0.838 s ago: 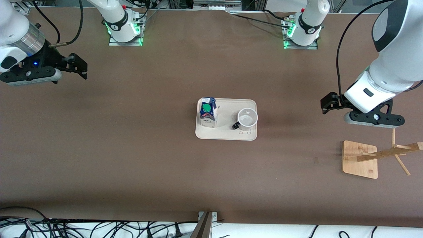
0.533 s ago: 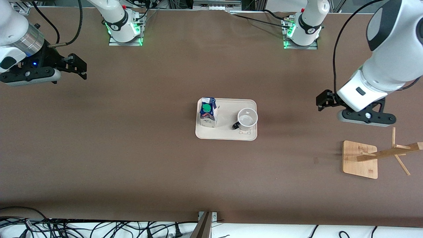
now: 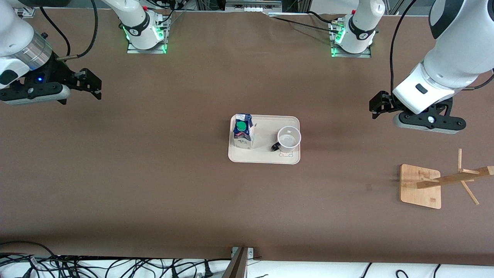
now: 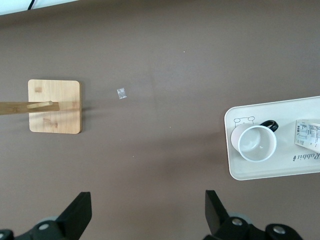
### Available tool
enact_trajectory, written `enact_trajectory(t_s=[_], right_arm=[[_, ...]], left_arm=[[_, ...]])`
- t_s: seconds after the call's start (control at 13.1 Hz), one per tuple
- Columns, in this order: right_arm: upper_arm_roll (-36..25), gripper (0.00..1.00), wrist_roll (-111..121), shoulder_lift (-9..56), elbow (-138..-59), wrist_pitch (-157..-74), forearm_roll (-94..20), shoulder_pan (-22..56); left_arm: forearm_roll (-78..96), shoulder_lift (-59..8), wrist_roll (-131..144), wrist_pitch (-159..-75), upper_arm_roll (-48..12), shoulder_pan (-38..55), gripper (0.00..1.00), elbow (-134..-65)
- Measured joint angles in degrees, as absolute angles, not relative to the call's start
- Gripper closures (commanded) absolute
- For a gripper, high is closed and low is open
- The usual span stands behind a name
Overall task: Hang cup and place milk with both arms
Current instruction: 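Move the right gripper down over the blue milk carton on the tray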
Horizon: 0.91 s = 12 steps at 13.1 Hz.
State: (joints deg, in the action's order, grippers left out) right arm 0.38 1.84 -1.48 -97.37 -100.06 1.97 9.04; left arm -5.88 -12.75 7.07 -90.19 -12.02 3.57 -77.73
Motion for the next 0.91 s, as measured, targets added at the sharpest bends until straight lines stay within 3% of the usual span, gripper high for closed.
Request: enact_trajectory(t_s=[0.46,0.91], right_arm=[[1.2,0.0,1.4,4.1,-97.6,-96.8,-1.1,14.6],[2.2,0.0,-27.2,13.4,-96.3,-110.1,-4.4,27.7]], left_arm=[[-5.9,-13.6,6.8,-90.9,-12.1,3.2,0.0,-78.3],[-6.0,-13.5,6.6,-89.5,-11.9,2.5,0.0,-78.3]])
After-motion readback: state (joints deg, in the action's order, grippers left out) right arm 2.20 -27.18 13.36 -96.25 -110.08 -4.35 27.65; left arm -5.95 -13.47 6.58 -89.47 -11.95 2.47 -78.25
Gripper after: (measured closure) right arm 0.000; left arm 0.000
